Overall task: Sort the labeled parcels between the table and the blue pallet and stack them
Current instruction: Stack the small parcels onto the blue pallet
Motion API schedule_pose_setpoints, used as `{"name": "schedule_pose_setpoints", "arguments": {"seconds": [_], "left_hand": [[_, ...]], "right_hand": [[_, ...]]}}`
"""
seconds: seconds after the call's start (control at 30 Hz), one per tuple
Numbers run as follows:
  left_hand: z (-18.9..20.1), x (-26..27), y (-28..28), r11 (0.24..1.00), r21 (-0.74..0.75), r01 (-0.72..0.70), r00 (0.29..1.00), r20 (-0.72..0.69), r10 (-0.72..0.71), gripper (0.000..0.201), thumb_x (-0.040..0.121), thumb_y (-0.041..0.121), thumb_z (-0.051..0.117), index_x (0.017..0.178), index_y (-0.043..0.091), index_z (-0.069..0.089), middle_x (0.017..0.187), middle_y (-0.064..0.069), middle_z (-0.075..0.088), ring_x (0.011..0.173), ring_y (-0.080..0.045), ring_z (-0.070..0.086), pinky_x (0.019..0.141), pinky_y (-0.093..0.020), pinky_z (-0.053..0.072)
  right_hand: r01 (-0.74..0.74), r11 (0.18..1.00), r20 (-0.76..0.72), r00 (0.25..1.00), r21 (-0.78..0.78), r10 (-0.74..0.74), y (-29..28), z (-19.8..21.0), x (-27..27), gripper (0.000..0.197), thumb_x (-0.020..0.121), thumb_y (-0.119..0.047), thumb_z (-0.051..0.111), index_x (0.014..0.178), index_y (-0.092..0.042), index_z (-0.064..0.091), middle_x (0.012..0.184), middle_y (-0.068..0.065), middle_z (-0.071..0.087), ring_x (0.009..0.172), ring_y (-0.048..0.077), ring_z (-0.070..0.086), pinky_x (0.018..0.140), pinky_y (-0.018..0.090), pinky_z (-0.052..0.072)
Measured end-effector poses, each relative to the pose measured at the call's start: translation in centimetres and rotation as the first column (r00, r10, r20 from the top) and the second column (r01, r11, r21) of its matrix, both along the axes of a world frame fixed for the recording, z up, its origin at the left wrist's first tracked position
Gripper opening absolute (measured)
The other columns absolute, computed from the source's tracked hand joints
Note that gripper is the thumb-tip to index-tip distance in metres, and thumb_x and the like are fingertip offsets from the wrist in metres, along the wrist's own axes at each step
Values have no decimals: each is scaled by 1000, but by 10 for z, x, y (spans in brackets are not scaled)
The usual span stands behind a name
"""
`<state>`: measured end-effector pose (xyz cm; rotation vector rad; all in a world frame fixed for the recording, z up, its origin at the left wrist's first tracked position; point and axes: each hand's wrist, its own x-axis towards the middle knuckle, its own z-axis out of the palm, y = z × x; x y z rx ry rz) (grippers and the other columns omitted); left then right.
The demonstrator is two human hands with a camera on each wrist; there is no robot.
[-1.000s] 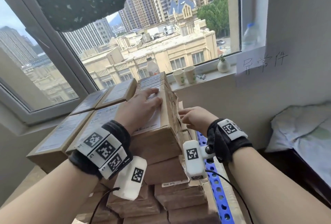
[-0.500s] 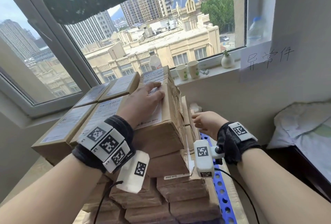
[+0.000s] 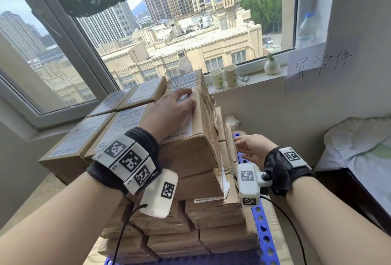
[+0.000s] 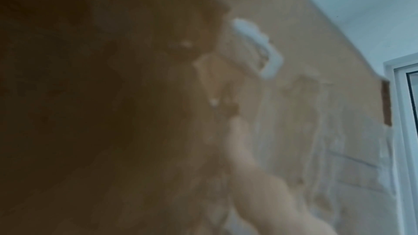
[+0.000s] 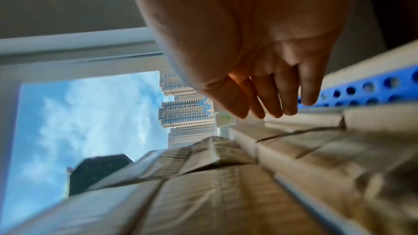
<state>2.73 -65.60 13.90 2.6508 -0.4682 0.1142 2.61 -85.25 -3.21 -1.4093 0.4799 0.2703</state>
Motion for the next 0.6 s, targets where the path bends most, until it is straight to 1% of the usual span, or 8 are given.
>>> {"name": "schedule_pose_setpoints", "arguments": {"seconds": [0.1, 0.23, 0.3, 0.33, 0.37, 0.43, 0.5, 0.6], "left_hand": [[0, -2, -1, 1000, -22, -19, 1000, -19, 18, 56, 82, 54, 37, 135, 39, 47, 143, -1, 48, 127, -22, 47, 107, -41, 36], [1, -4, -2, 999, -29, -26, 999, -19, 26, 60, 78, 56, 35, 134, 39, 47, 143, 0, 49, 128, -22, 47, 108, -43, 35], [0, -4, -1, 1000, -10, -22, 1000, -15, 22, 54, 84, 53, 37, 135, 39, 46, 144, 0, 48, 128, -23, 46, 108, -43, 36], [0, -4, 0, 1000, -1, -23, 1000, -11, 23, 51, 86, 52, 38, 135, 39, 46, 144, 0, 47, 128, -23, 46, 108, -44, 35], [-1, -3, 1, 1000, 4, -27, 1000, -8, 27, 49, 88, 51, 38, 136, 40, 45, 145, 0, 47, 129, -23, 46, 108, -44, 35], [-1, -1, 1, 999, 4, -35, 999, 1, 35, 45, 92, 48, 40, 136, 40, 46, 145, 0, 47, 129, -23, 45, 108, -42, 35], [-1, -1, 0, 999, -6, -37, 999, 6, 37, 42, 95, 45, 42, 136, 38, 46, 145, 0, 46, 129, -22, 45, 107, -39, 35], [0, -3, -1, 999, -23, -28, 1000, 4, 28, 43, 95, 43, 44, 137, 37, 47, 145, 0, 46, 130, -22, 44, 107, -37, 35]], "right_hand": [[-19, 995, -41, 999, -99, 15, -9, -19, -5, 44, 90, -9, 54, 134, -2, 49, 115, 7, 46, 104, 20, 43, 90, 37, 38], [-27, 996, -118, 993, -81, 18, -3, -37, -4, 52, 89, -15, 57, 138, -3, 43, 126, 15, 49, 105, 23, 44, 89, 40, 39], [-27, 1000, -144, 989, -14, 25, 5, -39, -2, 51, 92, -16, 54, 139, -1, 42, 115, 14, 55, 101, 23, 49, 87, 38, 41], [-40, 999, -158, 987, 13, 41, 8, -38, -2, 49, 95, -17, 51, 141, -1, 40, 111, 11, 56, 103, 23, 51, 91, 36, 41], [-62, 998, -175, 982, 31, 67, 11, -37, 0, 48, 98, -19, 47, 142, -2, 38, 117, 11, 57, 114, 23, 50, 101, 34, 37], [-78, 997, -185, 979, 28, 82, 13, -34, 0, 50, 100, -21, 44, 146, -3, 33, 145, 15, 42, 135, 24, 39, 116, 37, 23], [-85, 996, -182, 979, 25, 88, 13, -32, 0, 52, 100, -22, 44, 147, -4, 31, 152, 16, 33, 140, 25, 33, 119, 40, 19], [-99, 995, -182, 978, 21, 101, 14, -32, -2, 54, 101, -25, 42, 148, -5, 27, 154, 14, 31, 142, 23, 30, 119, 40, 16]]}}
